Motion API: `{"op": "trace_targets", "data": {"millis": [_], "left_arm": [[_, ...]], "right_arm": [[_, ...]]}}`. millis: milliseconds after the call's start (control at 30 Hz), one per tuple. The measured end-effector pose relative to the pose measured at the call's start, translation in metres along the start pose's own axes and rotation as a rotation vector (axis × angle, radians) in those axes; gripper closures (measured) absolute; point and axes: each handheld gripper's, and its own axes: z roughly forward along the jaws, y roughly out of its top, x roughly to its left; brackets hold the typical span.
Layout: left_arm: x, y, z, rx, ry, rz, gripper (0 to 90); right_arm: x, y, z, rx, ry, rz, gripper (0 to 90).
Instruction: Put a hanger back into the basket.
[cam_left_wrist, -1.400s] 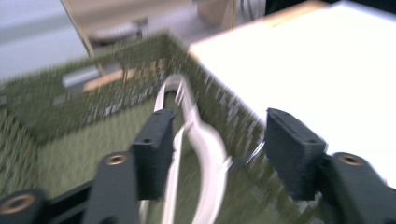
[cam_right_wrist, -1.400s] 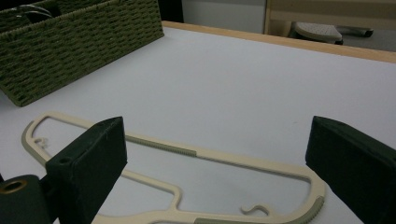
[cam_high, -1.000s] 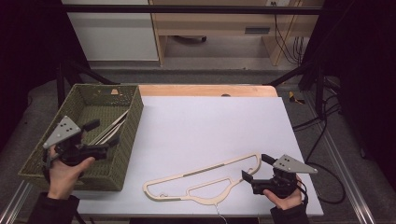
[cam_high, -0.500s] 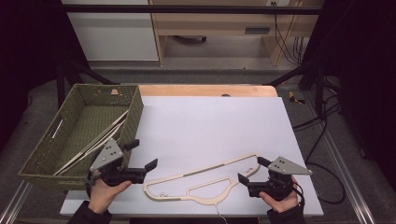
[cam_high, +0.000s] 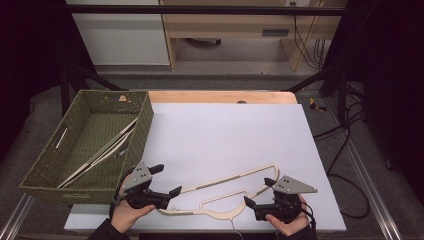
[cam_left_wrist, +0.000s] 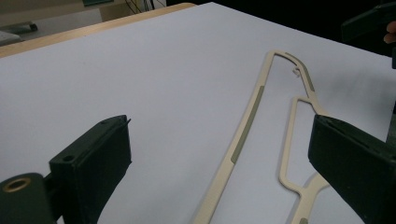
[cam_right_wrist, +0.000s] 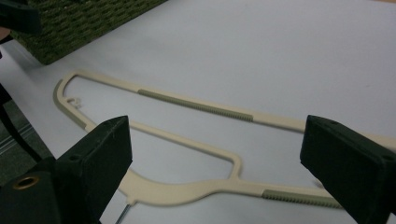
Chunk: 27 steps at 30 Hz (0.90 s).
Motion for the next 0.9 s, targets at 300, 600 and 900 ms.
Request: {"op": "trace_targets", "data": {"millis": [300,600,900], "left_arm": [[0.002,-0.005,0.002,0.023,0.002,-0.026,3.9],[0.002,-0.009,0.007,0.048,0.002,-0.033,3.9],[0.001,-0.011,0.008,0.056,0.002,-0.036,4.4]], "right_arm": [[0.016,-0.018,0.005,0.063,0.016,0.006,14.1],[0.033,-0.037,0.015,0.147,0.037,0.022,28.7],[0.058,-0.047,0.033,0.232,0.02,-0.033,47.7]]}}
